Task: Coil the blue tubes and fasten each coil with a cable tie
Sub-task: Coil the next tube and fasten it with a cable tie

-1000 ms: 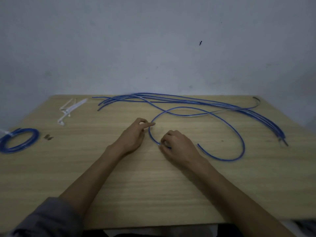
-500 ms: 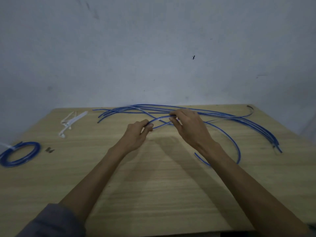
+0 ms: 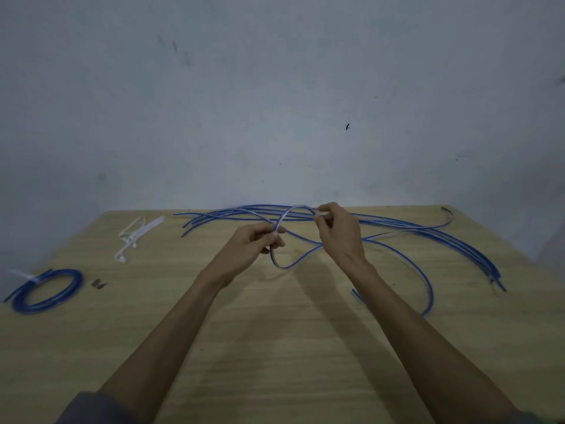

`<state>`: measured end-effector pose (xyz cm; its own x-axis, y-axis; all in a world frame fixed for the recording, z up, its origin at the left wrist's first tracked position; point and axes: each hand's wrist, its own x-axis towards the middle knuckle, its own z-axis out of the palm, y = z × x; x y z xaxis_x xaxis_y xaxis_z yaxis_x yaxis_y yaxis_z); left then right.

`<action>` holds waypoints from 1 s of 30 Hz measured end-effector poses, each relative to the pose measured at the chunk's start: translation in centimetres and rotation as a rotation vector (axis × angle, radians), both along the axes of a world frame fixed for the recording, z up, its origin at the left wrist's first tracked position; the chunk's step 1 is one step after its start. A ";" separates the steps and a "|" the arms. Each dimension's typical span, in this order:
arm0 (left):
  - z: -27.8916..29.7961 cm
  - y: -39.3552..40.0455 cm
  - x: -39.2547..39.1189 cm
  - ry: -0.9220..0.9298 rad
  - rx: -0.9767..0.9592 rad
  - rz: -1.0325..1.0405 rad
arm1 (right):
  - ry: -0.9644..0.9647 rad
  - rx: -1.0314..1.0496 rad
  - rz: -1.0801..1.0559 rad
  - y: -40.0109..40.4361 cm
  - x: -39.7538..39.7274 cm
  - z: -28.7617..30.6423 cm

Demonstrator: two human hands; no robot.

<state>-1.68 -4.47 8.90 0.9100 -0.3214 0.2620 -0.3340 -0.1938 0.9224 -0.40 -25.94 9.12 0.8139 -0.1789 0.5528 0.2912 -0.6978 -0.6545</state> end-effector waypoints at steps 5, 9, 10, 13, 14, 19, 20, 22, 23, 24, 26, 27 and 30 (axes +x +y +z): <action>-0.4 0.3 0.4 -0.027 -0.113 0.010 | 0.218 0.195 0.143 0.5 -0.5 -0.6; -0.4 -0.3 0.7 0.034 -0.348 0.072 | 0.301 0.360 0.367 1.5 -1.5 -1.3; -0.4 -0.5 0.8 0.060 -0.398 0.075 | 0.298 0.349 0.402 1.6 -1.7 -1.6; -0.2 -0.7 0.9 0.116 -0.488 0.100 | 0.247 0.238 0.435 1.8 -1.9 -2.6; -0.2 -0.7 0.9 0.131 -0.509 0.108 | 0.227 0.199 0.421 1.9 -1.9 -2.8; -0.3 -0.8 0.6 0.121 -0.434 0.100 | 0.095 0.103 0.367 2.6 -2.1 -3.4; -0.4 -0.9 0.6 0.111 -0.412 0.093 | 0.081 0.092 0.366 2.8 -2.2 -3.4; -0.7 -0.9 0.5 0.119 -0.410 0.058 | 0.060 0.116 0.347 3.2 -2.5 -3.3; -0.9 -0.9 0.5 0.119 -0.402 0.036 | 0.051 0.140 0.335 3.3 -2.6 -3.3; -1.1 -0.9 0.5 0.116 -0.386 0.015 | 0.049 0.160 0.325 3.3 -2.7 -3.3; -1.5 -1.0 0.5 0.115 -0.371 -0.016 | 0.064 0.175 0.315 3.5 -2.9 -3.4; -1.6 -1.1 0.4 0.116 -0.377 -0.018 | 0.074 0.181 0.314 3.7 -2.9 -3.4; -2.1 -1.5 0.3 0.095 -0.366 0.018 | 0.076 0.226 0.307 4.0 -3.0 -3.6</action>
<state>-1.35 -5.94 6.83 0.9403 -0.2058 0.2711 -0.2436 0.1497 0.9583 -3.43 -21.94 5.54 0.8856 -0.0310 0.4633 0.4087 -0.4219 -0.8093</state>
